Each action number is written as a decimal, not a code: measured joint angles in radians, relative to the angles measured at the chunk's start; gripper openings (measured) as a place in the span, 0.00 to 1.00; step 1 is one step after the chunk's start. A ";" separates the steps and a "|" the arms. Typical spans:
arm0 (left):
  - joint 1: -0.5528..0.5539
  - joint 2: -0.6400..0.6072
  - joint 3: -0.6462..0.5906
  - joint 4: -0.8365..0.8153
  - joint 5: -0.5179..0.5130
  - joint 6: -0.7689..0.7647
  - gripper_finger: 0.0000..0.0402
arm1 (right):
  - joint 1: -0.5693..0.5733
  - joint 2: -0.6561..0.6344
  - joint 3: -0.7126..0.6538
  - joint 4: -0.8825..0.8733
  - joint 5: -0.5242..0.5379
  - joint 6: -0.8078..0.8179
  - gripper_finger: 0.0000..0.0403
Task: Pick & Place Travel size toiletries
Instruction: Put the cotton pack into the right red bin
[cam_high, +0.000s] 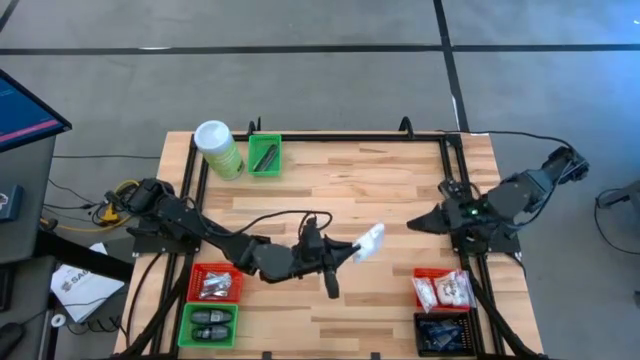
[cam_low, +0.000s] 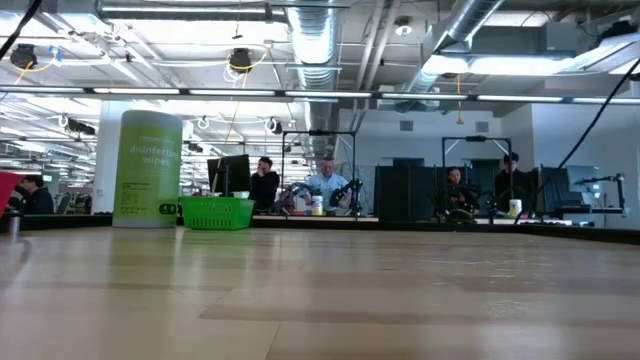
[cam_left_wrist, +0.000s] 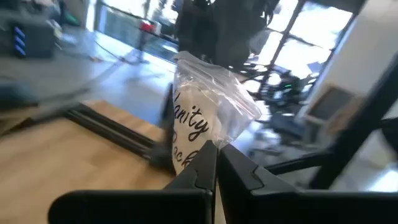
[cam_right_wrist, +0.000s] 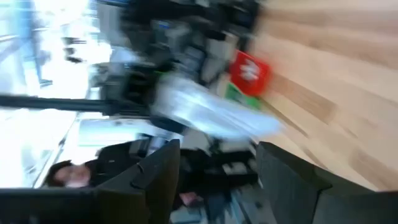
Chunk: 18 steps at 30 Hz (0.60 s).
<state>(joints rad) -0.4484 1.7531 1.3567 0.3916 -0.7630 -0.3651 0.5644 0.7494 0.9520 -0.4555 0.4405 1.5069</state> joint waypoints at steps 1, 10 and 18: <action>0.000 0.000 0.000 -0.004 -0.019 0.032 0.00 | -0.006 0.000 0.000 -0.043 -0.023 0.050 0.50; 0.012 0.000 0.000 -0.107 -0.193 0.280 0.00 | -0.078 0.008 0.000 -0.177 -0.107 0.202 0.52; 0.040 0.000 0.009 -0.132 -0.318 0.628 0.00 | -0.213 0.010 0.000 -0.156 -0.133 0.301 0.58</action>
<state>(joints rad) -0.4086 1.7531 1.3654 0.2596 -1.0814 0.2633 0.3514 0.7591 0.9520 -0.6111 0.3076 1.8078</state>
